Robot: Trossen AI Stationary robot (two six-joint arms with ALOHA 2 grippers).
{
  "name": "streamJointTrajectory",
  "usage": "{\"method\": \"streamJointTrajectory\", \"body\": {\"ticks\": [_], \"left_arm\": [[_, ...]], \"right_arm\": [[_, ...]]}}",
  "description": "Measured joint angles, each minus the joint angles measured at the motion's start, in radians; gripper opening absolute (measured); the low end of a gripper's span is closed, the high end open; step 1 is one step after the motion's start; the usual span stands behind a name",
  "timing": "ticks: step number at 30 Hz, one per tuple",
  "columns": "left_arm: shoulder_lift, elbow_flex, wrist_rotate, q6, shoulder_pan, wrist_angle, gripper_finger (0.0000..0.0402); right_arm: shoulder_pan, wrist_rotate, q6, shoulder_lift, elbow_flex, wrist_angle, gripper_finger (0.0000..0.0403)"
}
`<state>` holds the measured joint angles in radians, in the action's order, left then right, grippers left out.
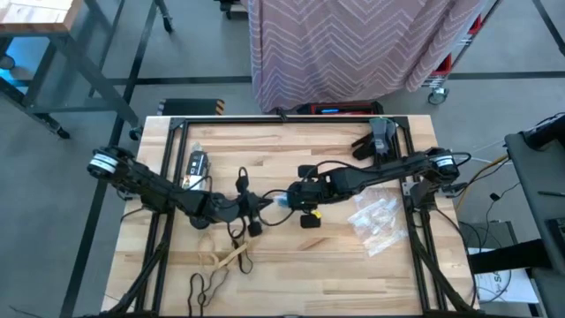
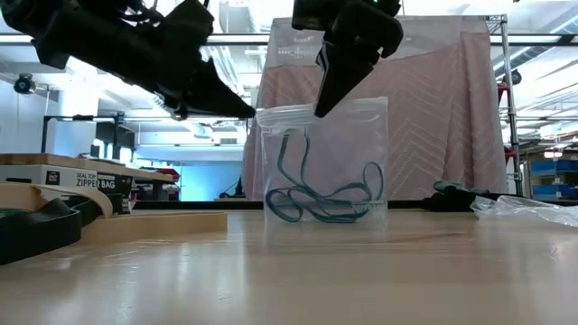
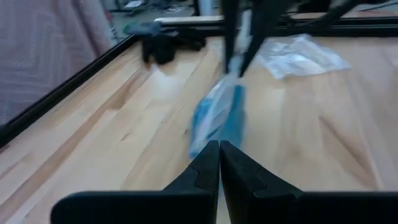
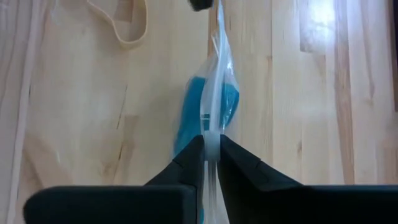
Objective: Sort rubber bands
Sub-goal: Close the transparent zip bag
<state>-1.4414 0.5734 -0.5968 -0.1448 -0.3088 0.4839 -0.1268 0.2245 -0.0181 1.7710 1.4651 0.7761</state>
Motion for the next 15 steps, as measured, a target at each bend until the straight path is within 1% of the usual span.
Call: {"method": "streamJointTrajectory", "body": {"ticks": [2, 5, 9, 13, 15], "left_arm": [[0.006, 0.010, 0.015, 0.026, 0.000, -0.004, 0.0006], [0.014, 0.041, 0.036, 0.084, 0.000, -0.037, 0.0026], [0.006, 0.105, 0.034, 0.152, 0.010, -0.112, 0.0070], [-0.018, 0.171, 0.043, 0.183, 0.039, -0.158, 0.0116], [-0.040, 0.196, 0.087, 0.210, 0.052, -0.171, 0.0133]], "right_arm": [[0.000, 0.000, -0.001, 0.000, 0.000, -0.003, 0.0023], [0.000, 0.000, 0.000, 0.000, 0.000, -0.004, 0.0023], [0.000, -0.033, 0.000, 0.000, 0.000, -0.011, 0.0029], [0.000, -0.053, -0.001, 0.000, 0.000, -0.032, 0.0025], [0.000, -0.052, 0.000, 0.000, 0.000, -0.034, 0.0022]]}}
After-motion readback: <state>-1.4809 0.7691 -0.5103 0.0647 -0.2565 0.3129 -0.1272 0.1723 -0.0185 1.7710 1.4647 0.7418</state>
